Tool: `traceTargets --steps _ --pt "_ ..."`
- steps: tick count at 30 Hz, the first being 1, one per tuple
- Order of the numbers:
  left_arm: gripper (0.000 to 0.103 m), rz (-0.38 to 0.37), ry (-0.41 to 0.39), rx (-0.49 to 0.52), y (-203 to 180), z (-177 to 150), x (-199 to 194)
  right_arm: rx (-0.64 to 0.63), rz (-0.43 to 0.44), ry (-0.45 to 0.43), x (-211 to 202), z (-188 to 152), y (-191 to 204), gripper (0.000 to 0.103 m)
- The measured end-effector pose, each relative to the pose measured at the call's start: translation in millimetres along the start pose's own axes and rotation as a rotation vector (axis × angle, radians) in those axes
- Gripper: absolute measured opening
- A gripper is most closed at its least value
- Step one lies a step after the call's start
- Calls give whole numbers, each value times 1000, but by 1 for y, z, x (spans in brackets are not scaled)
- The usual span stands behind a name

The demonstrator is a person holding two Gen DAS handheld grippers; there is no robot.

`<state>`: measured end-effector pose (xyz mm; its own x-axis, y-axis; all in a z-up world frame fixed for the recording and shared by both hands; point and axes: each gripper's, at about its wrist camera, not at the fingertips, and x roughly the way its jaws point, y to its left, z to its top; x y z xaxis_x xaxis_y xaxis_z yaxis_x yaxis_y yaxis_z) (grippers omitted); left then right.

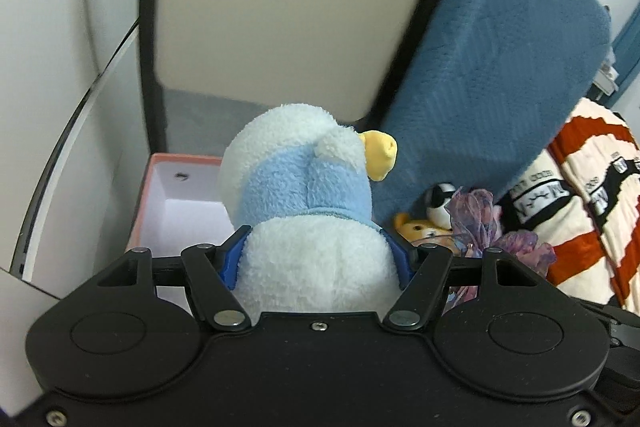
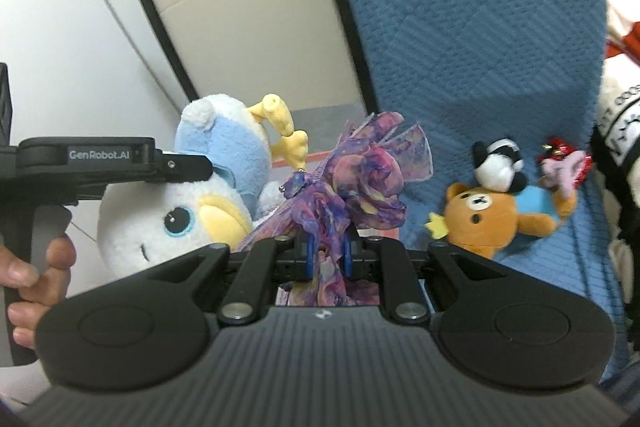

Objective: Organize objects
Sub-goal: 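Carry white-blue plush with left tool while right tool carries ribbon toward pink box, then lower plush into box and open left tool while right tool releases ribbon inside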

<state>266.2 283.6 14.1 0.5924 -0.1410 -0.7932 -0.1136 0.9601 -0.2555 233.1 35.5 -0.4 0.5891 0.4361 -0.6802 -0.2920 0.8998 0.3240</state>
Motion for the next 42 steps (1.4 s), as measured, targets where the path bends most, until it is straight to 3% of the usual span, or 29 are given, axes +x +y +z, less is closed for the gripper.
traceTargets --steps 11,22,30,32,36,42 --pt "65 62 84 -60 78 -21 46 -43 -10 111 73 -28 29 17" --pt "65 111 141 -68 116 -34 77 -42 -37 206 124 -49 33 18" --pt "65 96 140 -63 125 -33 76 -40 -37 214 131 -49 35 19" --pt "67 101 134 -55 123 -30 74 -46 -38 206 130 -47 34 24" --pt "78 76 91 -60 122 -24 59 -36 -8 188 118 -41 35 53" --pt "78 70 39 -51 118 -22 28 -72 0 128 85 -34 45 55"
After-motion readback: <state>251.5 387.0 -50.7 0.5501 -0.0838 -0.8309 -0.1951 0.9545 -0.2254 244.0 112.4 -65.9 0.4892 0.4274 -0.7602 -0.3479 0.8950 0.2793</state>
